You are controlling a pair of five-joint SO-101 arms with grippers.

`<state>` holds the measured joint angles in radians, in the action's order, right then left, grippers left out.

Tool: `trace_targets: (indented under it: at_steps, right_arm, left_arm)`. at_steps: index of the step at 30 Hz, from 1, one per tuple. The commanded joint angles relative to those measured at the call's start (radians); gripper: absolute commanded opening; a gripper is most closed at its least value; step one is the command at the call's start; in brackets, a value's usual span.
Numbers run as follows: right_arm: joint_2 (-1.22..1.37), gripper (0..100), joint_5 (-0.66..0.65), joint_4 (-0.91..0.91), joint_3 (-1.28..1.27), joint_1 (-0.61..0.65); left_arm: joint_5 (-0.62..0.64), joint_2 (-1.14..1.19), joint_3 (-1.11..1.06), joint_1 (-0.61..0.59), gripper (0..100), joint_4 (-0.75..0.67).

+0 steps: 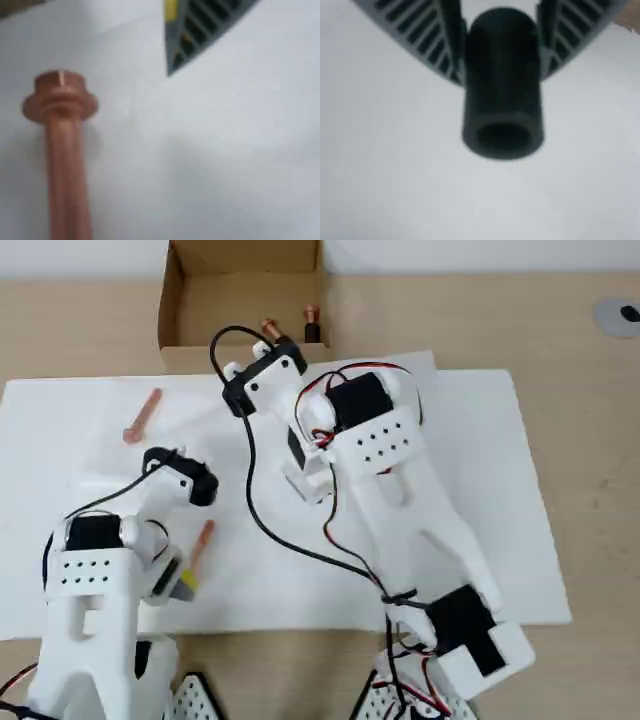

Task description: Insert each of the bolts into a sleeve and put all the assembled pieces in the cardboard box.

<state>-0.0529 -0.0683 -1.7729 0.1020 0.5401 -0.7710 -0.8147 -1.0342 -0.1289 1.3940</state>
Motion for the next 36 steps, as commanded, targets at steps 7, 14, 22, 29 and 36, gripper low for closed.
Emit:
trace_targets:
  at_steps: [7, 14, 22, 29, 36]
  right_arm:
    - [-0.027, 1.2, 0.009, -0.011, 0.002, -0.016]
    - [-0.027, 1.2, 0.044, -0.012, -0.001, -0.016]
    - [-0.027, 1.2, 0.044, -0.014, -0.002, -0.016]
    - [-0.022, 1.2, 0.044, -0.014, -0.002, -0.016]
    - [-0.022, 1.2, 0.044, -0.014, -0.002, -0.016]
  left_arm:
    - [-0.005, 0.202, -0.006, 0.006, 16, 0.002]
    - [0.029, 0.464, 0.144, 0.0, 7, 0.002]
    - [0.052, 0.533, 0.298, 0.005, 1, 0.006]
    - [0.052, 0.533, 0.407, -0.002, 1, 0.008]
    - [-0.04, 0.498, 0.514, -0.069, 1, 0.0]
